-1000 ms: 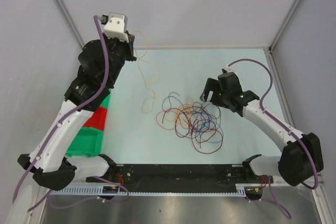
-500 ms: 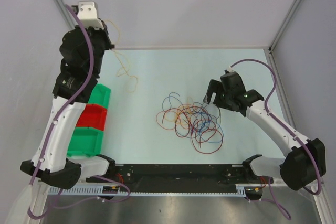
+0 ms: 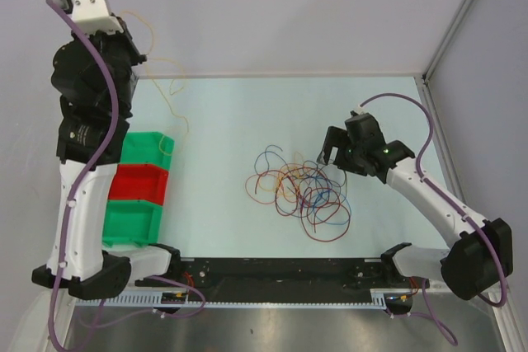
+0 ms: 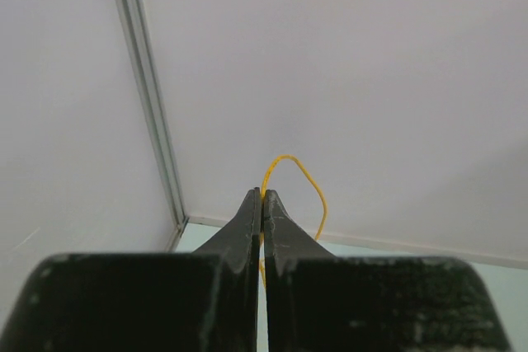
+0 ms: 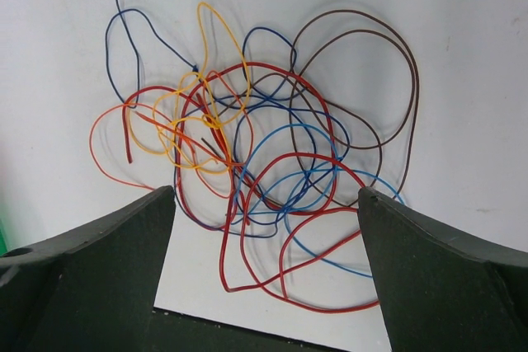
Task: Untangle the cables
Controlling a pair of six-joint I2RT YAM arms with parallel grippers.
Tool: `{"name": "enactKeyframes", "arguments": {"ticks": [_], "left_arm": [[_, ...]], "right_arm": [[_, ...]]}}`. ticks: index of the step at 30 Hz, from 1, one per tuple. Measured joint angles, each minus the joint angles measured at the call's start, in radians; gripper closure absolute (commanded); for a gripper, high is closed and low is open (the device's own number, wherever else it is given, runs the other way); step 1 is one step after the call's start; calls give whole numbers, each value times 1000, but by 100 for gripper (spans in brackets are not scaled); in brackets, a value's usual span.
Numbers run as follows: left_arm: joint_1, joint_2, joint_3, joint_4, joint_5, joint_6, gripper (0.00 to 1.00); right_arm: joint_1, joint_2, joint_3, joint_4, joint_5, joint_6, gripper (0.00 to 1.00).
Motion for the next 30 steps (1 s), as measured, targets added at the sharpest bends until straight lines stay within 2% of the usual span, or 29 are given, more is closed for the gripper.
{"name": "enactKeyframes", "arguments": {"ticks": [9,20,30], "left_arm": [[98,-13,-10,12,-104,36,100],[192,19,-34,23,-128,33,100],[449,10,-258,15,-77,-135,100]], "right_arm": [[10,9,25,-3,-57,-5,4],[22,49,26,-4,-94,-22,4],[25,75,26,-1,-131,-27,4]]}}
